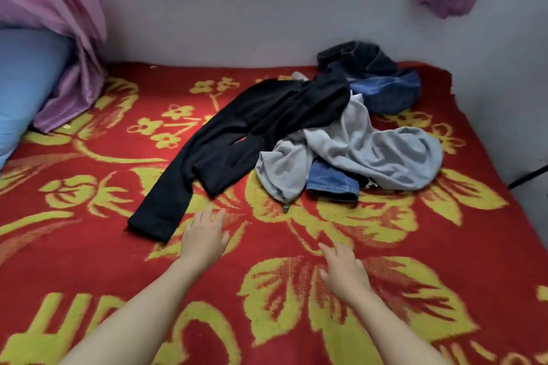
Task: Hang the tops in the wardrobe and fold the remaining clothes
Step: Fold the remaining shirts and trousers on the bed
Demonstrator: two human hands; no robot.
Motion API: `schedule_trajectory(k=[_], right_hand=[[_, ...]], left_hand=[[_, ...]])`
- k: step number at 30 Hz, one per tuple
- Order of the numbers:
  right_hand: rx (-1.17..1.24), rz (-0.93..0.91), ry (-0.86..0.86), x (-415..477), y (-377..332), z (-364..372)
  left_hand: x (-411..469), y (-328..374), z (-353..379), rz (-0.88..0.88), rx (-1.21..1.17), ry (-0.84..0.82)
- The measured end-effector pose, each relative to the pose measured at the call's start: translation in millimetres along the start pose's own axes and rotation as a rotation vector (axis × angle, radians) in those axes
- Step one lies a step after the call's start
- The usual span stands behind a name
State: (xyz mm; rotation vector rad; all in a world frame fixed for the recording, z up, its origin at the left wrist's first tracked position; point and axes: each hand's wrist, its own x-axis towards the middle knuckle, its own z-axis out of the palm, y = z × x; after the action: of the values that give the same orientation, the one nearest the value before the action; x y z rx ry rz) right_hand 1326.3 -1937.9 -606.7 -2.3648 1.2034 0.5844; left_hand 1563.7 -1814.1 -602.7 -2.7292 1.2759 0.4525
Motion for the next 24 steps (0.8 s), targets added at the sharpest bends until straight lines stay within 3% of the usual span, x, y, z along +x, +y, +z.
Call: schedule_trajectory(k=[7,11,19,22,24], right_hand=[[-0.154,0.019,-0.116,83,21,72],[-0.141,0.011,-0.149,99,30,90],[-0.136,-0.002,-0.211,104,32,88],[-0.121,0.007,-0.243,103,32,86],[-0.096,0.018,-0.268,105,33,79]], left_hand=[[74,-13,64,0.012,0.076,0.025],[121,-15,80,0.003,-0.016,0.166],[188,-17,84,-0.209,-0.141,0.206],[172,-12,79,-0.162,-0.139,0.246],[141,-6,78,-0.023,-0.136,0.294]])
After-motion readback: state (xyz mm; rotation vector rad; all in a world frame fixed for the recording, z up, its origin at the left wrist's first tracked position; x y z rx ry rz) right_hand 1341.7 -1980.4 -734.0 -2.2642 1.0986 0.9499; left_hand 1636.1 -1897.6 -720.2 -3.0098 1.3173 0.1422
